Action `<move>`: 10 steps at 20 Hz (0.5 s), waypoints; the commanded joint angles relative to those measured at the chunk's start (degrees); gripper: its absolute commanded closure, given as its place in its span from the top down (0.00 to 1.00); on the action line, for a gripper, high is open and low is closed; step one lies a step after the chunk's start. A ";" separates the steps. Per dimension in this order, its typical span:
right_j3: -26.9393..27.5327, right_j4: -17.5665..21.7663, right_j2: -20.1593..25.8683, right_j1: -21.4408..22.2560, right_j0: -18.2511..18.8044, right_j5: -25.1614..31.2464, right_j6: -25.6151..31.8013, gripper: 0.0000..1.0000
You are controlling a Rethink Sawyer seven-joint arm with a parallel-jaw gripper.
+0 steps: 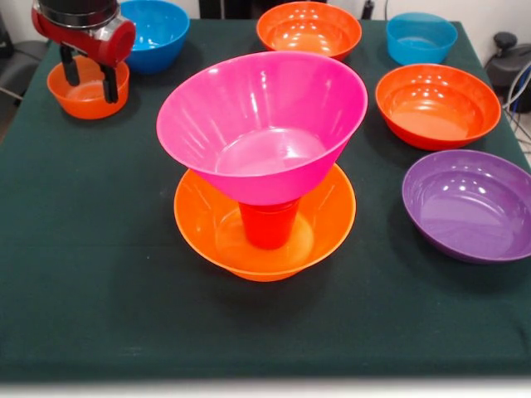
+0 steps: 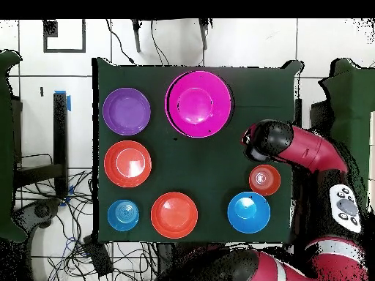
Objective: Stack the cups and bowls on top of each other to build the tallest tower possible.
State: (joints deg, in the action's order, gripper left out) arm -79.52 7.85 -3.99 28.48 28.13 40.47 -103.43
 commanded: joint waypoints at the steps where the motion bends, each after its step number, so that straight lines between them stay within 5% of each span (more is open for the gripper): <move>1: -6.21 -2.16 2.03 -1.23 -2.18 -4.87 -11.01 1.00; 10: -6.48 -2.24 1.48 -2.15 -2.34 -6.84 -9.93 1.00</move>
State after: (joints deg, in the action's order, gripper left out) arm -82.91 6.33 -4.83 28.45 27.47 38.87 -104.02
